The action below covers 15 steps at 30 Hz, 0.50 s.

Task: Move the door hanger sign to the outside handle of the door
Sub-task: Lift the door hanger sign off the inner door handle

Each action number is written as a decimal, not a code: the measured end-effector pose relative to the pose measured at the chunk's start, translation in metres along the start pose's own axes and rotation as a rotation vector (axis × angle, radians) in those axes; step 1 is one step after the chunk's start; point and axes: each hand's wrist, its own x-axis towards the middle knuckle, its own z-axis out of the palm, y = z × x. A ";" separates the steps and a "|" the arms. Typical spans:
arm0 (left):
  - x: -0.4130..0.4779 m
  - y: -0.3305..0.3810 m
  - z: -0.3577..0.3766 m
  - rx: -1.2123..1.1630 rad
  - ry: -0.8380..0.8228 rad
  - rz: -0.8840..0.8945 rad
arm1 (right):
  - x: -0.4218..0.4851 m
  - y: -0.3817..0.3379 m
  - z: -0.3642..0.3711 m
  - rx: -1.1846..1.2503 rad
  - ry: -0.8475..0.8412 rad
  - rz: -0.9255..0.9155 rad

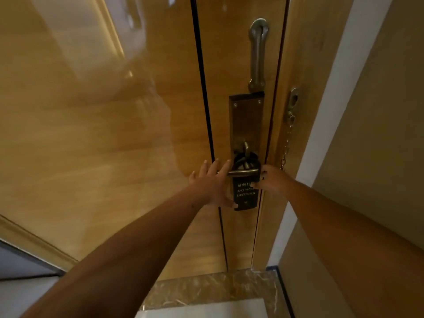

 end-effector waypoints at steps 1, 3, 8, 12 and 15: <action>0.002 -0.002 0.002 0.019 -0.006 -0.009 | 0.005 0.004 0.001 0.007 -0.003 0.018; 0.004 -0.003 0.004 0.040 -0.009 -0.016 | 0.013 0.010 0.003 -0.008 0.019 0.020; 0.008 -0.005 -0.005 0.041 -0.039 0.017 | 0.008 0.010 -0.001 -0.031 -0.009 -0.037; 0.006 -0.013 -0.017 -0.049 -0.081 0.072 | -0.011 -0.001 -0.015 -0.069 -0.015 -0.023; -0.001 -0.027 -0.027 -0.067 -0.102 0.084 | -0.027 -0.015 -0.022 -0.042 -0.050 0.020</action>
